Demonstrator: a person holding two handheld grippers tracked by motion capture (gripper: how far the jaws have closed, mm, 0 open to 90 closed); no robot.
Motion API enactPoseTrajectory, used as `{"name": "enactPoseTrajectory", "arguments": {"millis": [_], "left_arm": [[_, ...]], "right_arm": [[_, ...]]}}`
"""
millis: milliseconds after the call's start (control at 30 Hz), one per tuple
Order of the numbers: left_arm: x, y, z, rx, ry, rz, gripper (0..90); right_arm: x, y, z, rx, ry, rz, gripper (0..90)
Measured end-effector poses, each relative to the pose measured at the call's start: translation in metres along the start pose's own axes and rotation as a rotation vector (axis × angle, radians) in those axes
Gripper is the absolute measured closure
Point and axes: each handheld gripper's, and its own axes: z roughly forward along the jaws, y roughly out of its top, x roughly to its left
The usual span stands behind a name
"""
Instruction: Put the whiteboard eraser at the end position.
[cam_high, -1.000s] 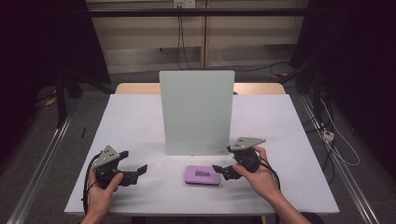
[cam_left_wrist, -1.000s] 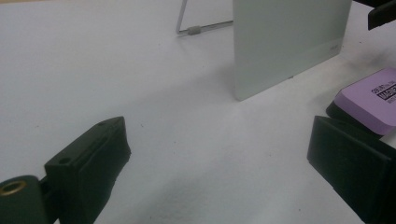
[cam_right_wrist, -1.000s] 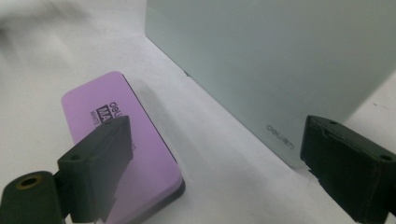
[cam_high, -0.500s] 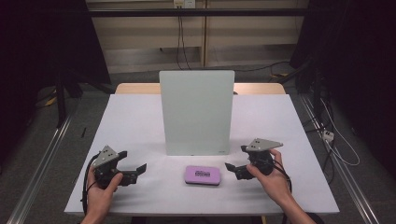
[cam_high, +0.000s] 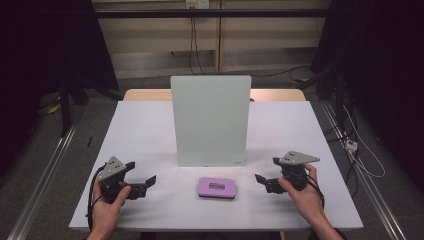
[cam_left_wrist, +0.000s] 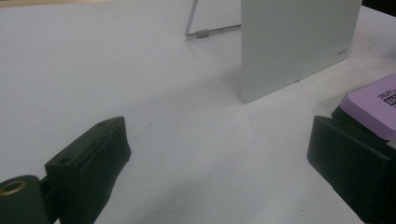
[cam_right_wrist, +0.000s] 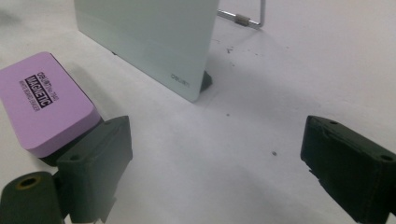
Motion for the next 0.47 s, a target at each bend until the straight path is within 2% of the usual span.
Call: {"name": "enactPoseTrajectory", "arguments": {"millis": [133, 267, 467], "left_arm": [[-0.001, 0.000, 0.000, 0.000, -0.006, 0.004, 5.5], [-0.001, 0.000, 0.000, 0.002, 0.001, 0.006, 5.5], [0.001, 0.000, 0.003, 0.001, -0.002, -0.005, 5.5]], "right_arm": [[-0.004, -0.007, -0.005, -0.002, -0.010, 0.015, 8.8], [-0.009, -0.014, -0.011, -0.032, -0.030, 0.033, 8.8], [-0.013, -0.019, -0.015, -0.047, -0.034, 0.062, 8.8]]}}
